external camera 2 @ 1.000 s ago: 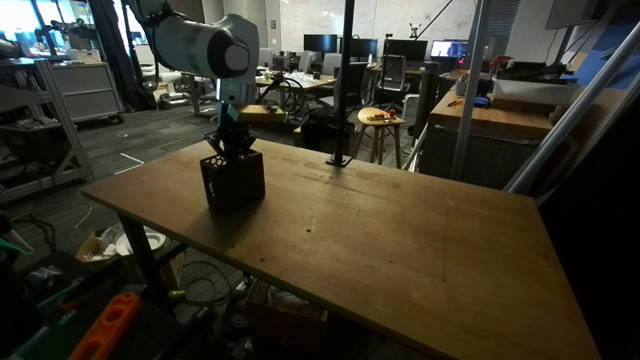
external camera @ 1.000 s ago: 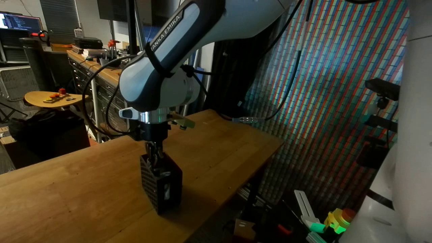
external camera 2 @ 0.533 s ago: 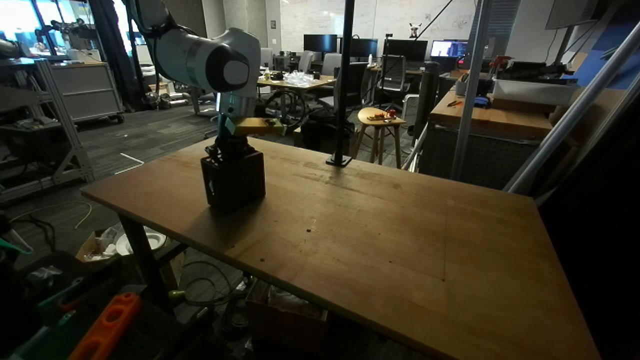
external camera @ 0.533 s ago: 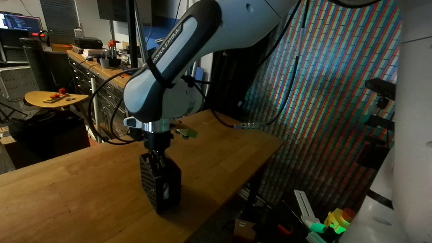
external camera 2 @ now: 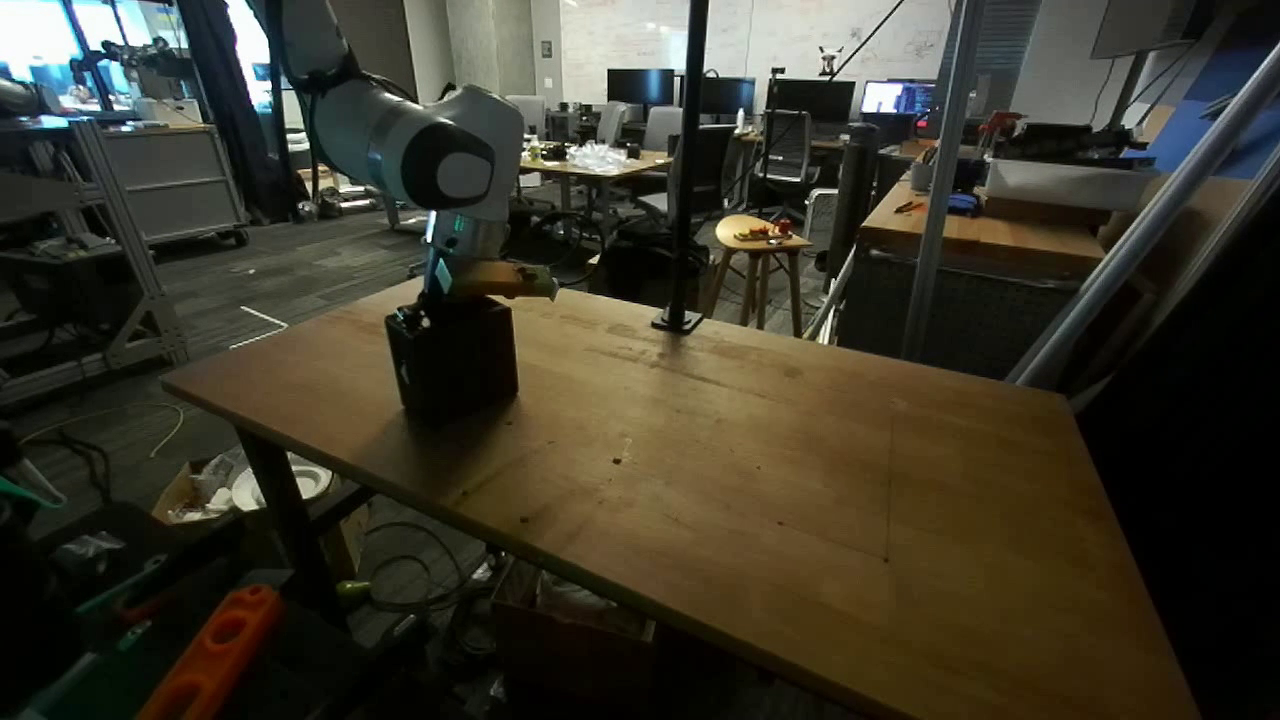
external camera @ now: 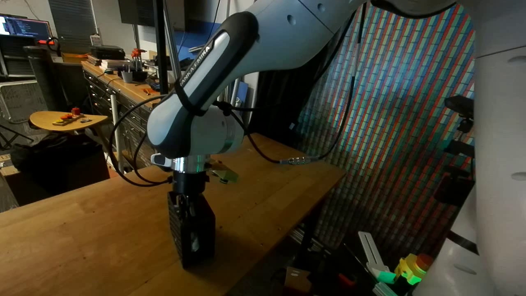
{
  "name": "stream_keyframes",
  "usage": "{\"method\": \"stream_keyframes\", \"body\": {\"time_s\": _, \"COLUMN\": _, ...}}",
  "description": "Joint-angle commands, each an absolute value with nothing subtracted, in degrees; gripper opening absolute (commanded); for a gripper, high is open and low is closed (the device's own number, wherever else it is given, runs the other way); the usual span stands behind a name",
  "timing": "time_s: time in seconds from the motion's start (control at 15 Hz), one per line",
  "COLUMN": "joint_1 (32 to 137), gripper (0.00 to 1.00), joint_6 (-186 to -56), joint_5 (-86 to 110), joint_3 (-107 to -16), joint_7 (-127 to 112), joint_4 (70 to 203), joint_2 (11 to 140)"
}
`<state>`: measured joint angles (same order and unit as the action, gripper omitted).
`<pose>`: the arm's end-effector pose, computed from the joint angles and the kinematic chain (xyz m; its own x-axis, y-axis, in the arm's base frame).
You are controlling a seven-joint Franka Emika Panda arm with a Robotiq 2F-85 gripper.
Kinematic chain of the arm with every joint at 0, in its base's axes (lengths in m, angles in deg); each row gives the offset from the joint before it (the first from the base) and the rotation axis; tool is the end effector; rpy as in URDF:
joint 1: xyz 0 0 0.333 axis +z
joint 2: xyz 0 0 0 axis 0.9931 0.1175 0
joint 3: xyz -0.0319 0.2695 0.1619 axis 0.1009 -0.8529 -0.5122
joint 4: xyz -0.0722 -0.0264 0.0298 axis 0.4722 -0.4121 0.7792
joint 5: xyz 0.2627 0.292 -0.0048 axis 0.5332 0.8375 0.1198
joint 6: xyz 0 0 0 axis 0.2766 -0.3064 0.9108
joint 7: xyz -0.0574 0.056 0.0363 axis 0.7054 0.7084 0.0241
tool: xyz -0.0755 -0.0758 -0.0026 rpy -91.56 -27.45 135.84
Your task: Put the towel in the box
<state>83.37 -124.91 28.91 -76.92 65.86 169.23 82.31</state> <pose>0.5275 0.1153 0.1907 0.3709 0.9206 0.1224 0.9082 -0.3320 -0.2549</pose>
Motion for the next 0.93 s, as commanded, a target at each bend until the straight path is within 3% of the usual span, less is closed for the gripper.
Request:
{"method": "stream_keyframes", "body": {"time_s": 0.0, "joint_1": 81.88, "gripper": 0.05, "joint_6": -126.84, "joint_5": 32.10, "joint_3": -78.83, "joint_7": 66.75, "joint_4": 168.47, "joint_2": 85.78}}
{"method": "stream_keyframes", "body": {"time_s": 0.87, "joint_1": 82.60, "gripper": 0.05, "joint_6": -123.64, "joint_5": 30.11, "joint_3": -76.63, "joint_7": 58.51, "joint_4": 171.60, "joint_2": 75.61}}
